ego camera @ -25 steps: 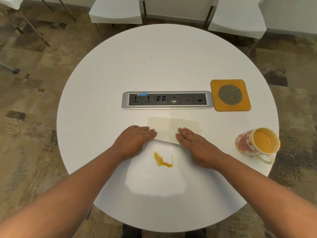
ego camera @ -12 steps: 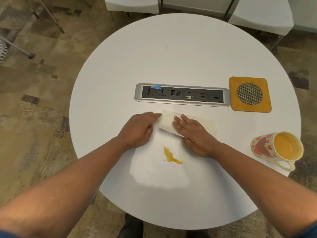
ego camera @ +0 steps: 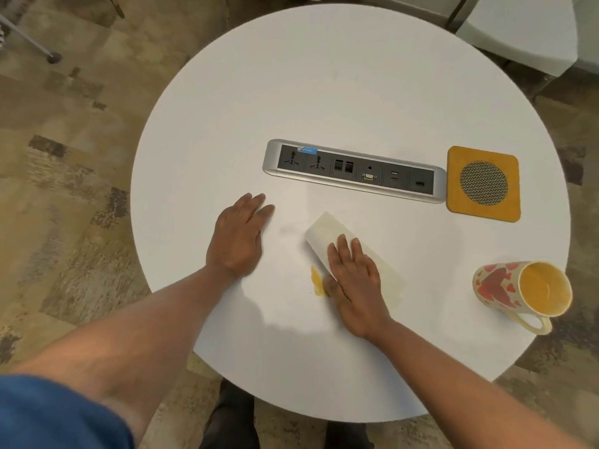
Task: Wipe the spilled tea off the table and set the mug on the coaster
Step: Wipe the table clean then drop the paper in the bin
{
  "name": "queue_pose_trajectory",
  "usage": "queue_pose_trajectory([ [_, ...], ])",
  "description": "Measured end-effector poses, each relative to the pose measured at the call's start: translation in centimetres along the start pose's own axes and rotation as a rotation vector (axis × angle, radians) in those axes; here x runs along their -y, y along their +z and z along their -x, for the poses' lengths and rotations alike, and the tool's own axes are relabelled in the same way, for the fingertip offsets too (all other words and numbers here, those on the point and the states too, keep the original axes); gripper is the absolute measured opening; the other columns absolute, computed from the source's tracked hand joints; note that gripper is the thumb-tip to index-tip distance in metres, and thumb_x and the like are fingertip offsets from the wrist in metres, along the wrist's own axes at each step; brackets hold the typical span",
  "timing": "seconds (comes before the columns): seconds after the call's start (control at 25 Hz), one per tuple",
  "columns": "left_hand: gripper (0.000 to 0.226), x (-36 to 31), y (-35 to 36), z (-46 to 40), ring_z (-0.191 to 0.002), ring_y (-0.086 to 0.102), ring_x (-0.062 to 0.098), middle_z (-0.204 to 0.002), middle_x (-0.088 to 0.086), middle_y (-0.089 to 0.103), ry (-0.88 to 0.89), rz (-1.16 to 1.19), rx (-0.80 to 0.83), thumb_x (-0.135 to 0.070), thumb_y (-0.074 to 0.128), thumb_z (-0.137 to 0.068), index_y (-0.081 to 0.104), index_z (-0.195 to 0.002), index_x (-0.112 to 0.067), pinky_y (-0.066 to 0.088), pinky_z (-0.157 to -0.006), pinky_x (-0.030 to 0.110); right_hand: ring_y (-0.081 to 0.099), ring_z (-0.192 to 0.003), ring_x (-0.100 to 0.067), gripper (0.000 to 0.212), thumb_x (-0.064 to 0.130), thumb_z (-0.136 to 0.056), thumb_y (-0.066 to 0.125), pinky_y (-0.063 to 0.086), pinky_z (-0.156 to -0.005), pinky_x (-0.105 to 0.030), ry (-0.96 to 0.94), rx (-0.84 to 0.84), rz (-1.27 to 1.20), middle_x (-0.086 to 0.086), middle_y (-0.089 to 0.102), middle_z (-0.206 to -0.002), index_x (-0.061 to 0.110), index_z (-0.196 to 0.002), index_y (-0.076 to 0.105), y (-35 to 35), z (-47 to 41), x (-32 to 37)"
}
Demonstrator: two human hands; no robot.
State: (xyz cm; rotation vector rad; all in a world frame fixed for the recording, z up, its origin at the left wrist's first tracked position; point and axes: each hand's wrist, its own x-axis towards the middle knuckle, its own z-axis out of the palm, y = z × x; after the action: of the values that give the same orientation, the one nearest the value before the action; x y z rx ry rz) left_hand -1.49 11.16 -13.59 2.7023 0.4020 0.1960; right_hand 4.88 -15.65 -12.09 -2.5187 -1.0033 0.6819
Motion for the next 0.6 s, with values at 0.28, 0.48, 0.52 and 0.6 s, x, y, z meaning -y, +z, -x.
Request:
queue_pose_trajectory([
  [0.28,0.051,-0.2,-0.4,-0.1,-0.142,0.047,0.042,-0.149,0.016,0.056,-0.032,0.015,0.035,0.01,0.058,-0.088,0.065,-0.135,-0.007,0.04,-0.11,0.058,-0.036,-0.144,-0.013,0.064,0.048,-0.1,0.011,-0.019,-0.118,-0.036,0.221,-0.021,-0.121,0.008,-0.034,-0.159,0.027,-0.156,-0.014,3.7,1.1,6.2],
  [0.48,0.051,-0.2,-0.5,-0.1,-0.144,0.045,0.041,-0.151,0.014,0.055,-0.032,0.009,0.046,0.009,0.058,-0.088,0.064,-0.136,-0.008,0.039,-0.111,0.057,-0.023,-0.15,-0.019,0.076,0.066,-0.097,0.011,-0.005,-0.117,-0.04,0.233,-0.05,0.059,0.001,-0.021,-0.165,0.022,-0.157,-0.001,3.2,0.5,6.3],
  [0.52,0.052,-0.1,-0.4,-0.1,-0.144,0.045,0.04,-0.151,0.014,0.054,-0.035,0.007,0.048,0.009,0.058,-0.088,0.064,-0.137,-0.008,0.038,-0.111,0.056,-0.016,-0.152,-0.021,0.074,0.062,-0.099,0.015,0.0,-0.117,-0.04,0.179,-0.068,0.137,-0.002,-0.013,-0.167,0.017,-0.157,0.007,2.9,0.5,5.8],
  [0.6,0.053,-0.2,-0.4,-0.1,-0.144,0.045,0.04,-0.151,0.014,0.054,-0.038,0.01,0.049,0.009,0.058,-0.087,0.063,-0.137,-0.008,0.038,-0.112,0.055,-0.01,-0.153,-0.022,0.068,0.051,-0.102,0.022,0.003,-0.119,-0.04,0.081,-0.084,0.213,-0.007,-0.003,-0.167,0.009,-0.156,0.018,2.8,0.2,4.8],
])
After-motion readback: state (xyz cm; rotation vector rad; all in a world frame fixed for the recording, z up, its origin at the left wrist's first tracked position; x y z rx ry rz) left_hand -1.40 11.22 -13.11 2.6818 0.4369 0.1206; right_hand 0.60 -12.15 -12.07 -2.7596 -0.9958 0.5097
